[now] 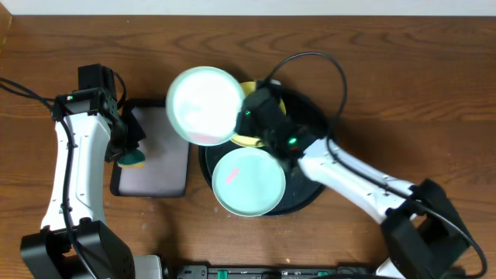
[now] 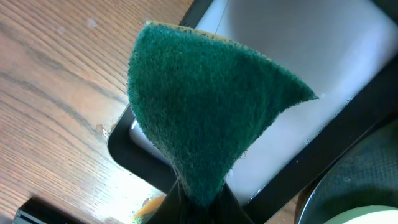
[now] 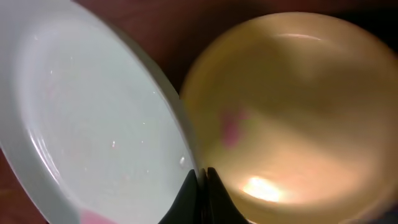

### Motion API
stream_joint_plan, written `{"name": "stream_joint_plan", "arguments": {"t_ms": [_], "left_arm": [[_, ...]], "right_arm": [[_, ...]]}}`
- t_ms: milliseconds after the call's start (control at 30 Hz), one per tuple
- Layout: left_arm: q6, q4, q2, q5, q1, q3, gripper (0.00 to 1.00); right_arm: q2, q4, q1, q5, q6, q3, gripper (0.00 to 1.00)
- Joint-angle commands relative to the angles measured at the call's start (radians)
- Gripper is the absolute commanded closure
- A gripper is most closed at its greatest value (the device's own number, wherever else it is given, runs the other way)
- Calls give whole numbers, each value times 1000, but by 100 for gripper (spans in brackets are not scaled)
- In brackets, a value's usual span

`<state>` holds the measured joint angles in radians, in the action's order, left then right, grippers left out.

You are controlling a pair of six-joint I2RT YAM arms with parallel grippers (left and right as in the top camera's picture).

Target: Clean dirty plates on tray and stack at the side

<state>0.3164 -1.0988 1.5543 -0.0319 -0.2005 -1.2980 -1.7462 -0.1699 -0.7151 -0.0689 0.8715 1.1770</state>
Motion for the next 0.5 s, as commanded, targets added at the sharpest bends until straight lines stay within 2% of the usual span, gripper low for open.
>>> {"name": "stream_joint_plan", "arguments": {"t_ms": [0,200,467], "left_arm": [[-6,-3,-2,-3,0,6,92],[-5,-3,-2,-3,0,6,92],[-5,-3,-2,-2,0,6,93]], "right_arm": [[110,-60,106,132,-34,23,99],[230,-266,279,228,-161,23,99],[282,-543,452,183,-386,21,99]]}}
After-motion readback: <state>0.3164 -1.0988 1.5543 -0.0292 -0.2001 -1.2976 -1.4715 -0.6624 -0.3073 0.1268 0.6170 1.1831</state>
